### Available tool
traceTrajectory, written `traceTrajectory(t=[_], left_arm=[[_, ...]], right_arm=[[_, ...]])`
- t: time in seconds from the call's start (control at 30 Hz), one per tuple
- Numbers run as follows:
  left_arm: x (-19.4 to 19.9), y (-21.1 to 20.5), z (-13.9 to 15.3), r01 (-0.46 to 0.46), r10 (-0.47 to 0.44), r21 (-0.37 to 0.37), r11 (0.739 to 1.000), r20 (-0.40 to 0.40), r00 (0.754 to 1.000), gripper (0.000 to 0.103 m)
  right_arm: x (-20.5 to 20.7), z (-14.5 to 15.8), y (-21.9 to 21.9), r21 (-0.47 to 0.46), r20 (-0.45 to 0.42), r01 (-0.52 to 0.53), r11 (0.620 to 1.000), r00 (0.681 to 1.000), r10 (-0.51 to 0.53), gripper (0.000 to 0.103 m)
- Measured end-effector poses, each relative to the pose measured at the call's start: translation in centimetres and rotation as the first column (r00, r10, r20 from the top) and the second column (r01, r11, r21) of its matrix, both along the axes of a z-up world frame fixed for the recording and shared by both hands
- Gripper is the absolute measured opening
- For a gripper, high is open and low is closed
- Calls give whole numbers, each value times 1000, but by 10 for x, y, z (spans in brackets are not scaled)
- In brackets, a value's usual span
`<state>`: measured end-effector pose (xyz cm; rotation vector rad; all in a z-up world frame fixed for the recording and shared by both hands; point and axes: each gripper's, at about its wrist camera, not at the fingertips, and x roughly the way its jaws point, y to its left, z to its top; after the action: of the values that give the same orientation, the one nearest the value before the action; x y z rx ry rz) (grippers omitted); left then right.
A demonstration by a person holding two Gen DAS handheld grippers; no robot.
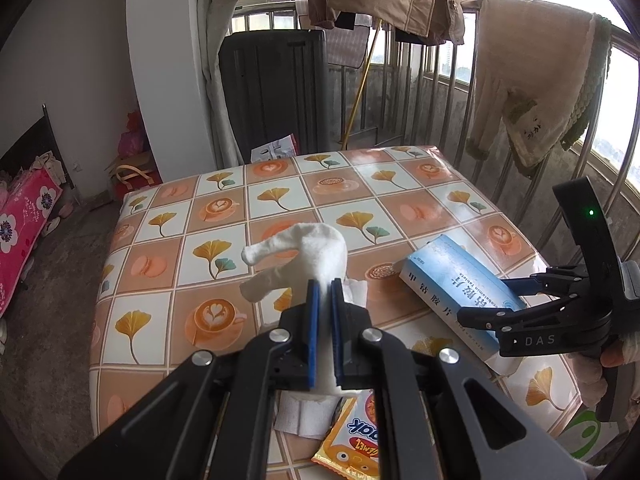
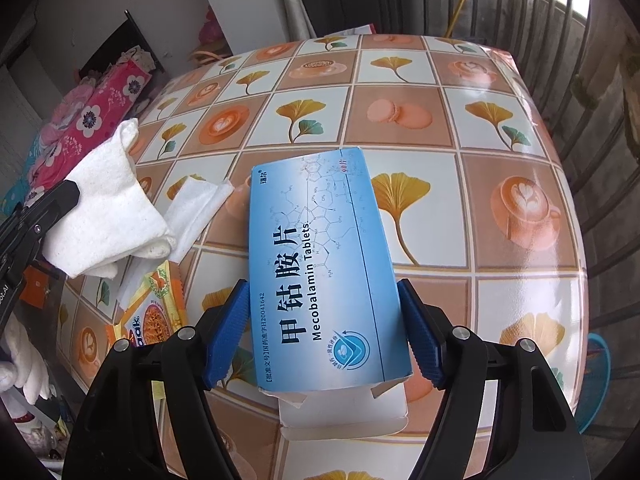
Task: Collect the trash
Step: 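Lift the tissue with the left tool while the right tool lifts the medicine box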
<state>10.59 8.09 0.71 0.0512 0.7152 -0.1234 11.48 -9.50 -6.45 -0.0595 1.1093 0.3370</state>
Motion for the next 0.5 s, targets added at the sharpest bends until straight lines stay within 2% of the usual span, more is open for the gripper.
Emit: traceTrajectory(t=[0.3, 0.5], left_arm=[[-3, -2, 7, 0, 0, 17, 1000, 31, 1000, 5], [-5, -5, 25, 18, -19, 16, 1000, 75, 997, 5]], right_arm=[[-2, 16, -4, 34, 37, 19, 999, 999, -20, 68], [-4, 35, -11, 65, 82, 33, 997, 996, -38, 68]])
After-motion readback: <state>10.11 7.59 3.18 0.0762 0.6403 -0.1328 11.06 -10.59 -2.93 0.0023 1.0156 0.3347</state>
